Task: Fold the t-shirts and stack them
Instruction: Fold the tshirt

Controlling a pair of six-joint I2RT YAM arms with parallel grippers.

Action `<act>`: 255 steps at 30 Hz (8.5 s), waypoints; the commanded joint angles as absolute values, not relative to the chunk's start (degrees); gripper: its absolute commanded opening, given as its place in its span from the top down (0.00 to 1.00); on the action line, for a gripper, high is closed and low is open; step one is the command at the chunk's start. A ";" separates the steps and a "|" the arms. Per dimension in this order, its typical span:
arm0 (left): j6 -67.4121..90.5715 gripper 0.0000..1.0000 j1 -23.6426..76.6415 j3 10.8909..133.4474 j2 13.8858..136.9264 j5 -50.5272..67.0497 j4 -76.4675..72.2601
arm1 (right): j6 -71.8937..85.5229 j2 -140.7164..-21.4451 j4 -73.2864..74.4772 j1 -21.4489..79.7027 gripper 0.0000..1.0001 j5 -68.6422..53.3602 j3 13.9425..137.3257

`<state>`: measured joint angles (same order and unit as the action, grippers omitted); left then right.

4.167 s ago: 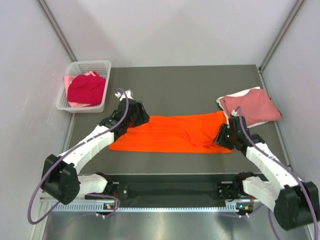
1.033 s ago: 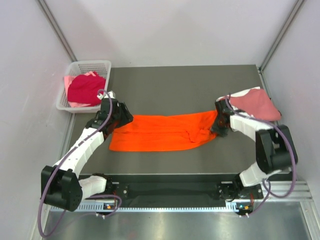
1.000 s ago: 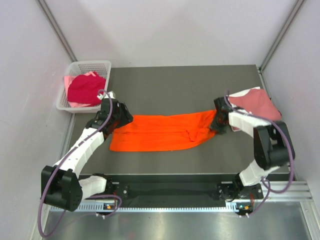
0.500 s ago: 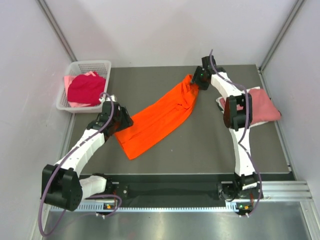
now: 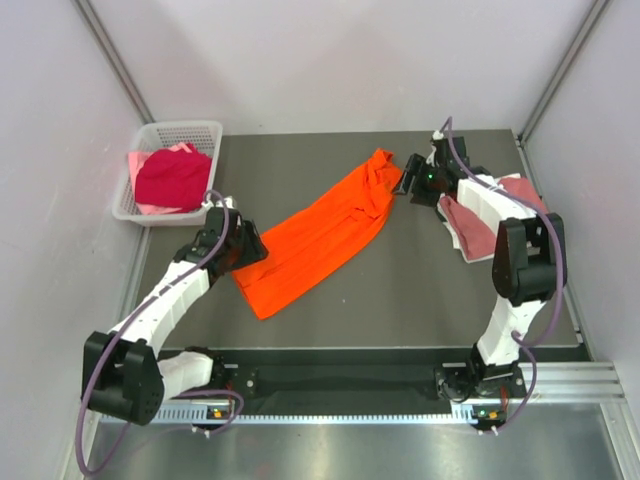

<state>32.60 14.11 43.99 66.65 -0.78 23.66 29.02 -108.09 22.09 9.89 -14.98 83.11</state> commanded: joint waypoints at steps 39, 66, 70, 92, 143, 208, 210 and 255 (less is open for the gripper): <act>33.22 0.55 47.11 49.57 89.64 -17.23 37.35 | 37.00 -121.99 7.38 10.46 0.40 -17.23 84.28; 38.85 0.76 55.90 72.34 101.09 -10.96 34.35 | 32.70 -116.02 10.65 10.02 0.34 -15.73 82.80; 35.69 0.36 55.46 68.12 95.81 -19.15 41.03 | 33.48 -114.00 8.79 10.02 0.34 -16.43 79.02; 30.15 0.60 49.57 58.10 99.67 -20.31 40.52 | 33.40 -111.18 7.38 9.05 0.34 -17.84 75.41; 41.67 0.45 54.77 77.98 102.15 0.55 26.62 | 31.90 -98.43 7.12 1.75 0.33 -19.86 62.84; 61.07 1.00 45.43 30.49 83.05 12.39 -1.65 | 35.51 -146.16 18.72 7.21 0.95 -30.94 120.76; 63.44 1.00 48.94 32.42 84.72 10.90 -4.21 | 35.42 -146.16 18.72 7.29 0.95 -30.85 120.94; 42.62 0.34 19.60 72.33 113.36 16.43 3.97 | 29.62 -132.10 17.40 6.94 0.40 -23.29 101.17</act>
